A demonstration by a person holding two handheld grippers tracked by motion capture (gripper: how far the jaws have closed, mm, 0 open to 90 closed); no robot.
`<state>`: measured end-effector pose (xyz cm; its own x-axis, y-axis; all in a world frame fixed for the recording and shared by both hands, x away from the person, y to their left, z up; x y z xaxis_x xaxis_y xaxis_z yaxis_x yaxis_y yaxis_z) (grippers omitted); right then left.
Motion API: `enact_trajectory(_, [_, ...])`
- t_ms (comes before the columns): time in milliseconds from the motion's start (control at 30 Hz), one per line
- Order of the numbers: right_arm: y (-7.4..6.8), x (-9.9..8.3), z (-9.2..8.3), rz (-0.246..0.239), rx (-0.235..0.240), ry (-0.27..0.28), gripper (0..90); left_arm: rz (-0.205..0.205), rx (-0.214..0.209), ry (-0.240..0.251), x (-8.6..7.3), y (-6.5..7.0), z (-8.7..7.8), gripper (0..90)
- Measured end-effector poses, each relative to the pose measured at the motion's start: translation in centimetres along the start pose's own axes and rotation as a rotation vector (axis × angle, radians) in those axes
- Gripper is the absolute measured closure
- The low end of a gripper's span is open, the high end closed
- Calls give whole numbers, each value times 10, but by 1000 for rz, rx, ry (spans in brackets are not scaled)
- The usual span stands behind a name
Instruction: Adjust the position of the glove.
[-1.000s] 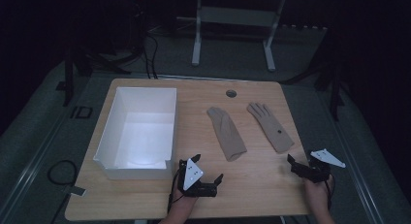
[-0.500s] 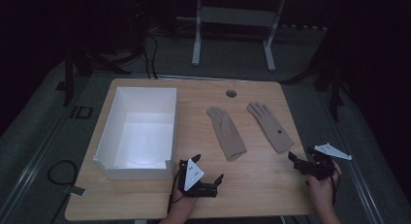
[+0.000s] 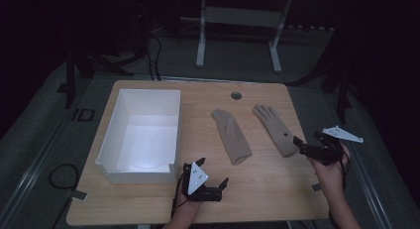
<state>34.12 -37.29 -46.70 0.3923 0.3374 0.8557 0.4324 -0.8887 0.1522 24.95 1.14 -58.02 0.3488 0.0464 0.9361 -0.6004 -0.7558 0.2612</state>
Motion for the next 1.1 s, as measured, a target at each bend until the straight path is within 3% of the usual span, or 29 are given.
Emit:
enact_trajectory(267, [-13,32,16,-93,57,-17,153,1,-3,0,0,0,0,2])
enact_trajectory(333, [-16,36,19,-95,73,-12,153,-5,-5,0,0,0,0,2])
enact_trajectory(533, [-35,56,34,-120,132,16,172,-7,-1,1,0,0,0,2])
enact_trajectory(567, [-44,63,42,-131,152,20,172,-6,0,2,0,0,0,2])
enact_trajectory(733, [-59,73,54,-129,200,29,201,-10,-2,2,0,0,0,2])
enact_trajectory(1100, [-91,84,83,-141,244,29,198,-6,-5,0,0,-1,0,2])
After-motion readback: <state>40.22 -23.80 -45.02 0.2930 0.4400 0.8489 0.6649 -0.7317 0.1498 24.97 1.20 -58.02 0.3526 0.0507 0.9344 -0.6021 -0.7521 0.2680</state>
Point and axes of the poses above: each handheld gripper's, and its own axes: z roughly forward along the jaws, x roughly out of its top, y roughly to its right, the point moved 1 cm from there along z, roughly forward along the jaws, and after that the axes turned 12 degrees about -z, right-handed, at the moved point
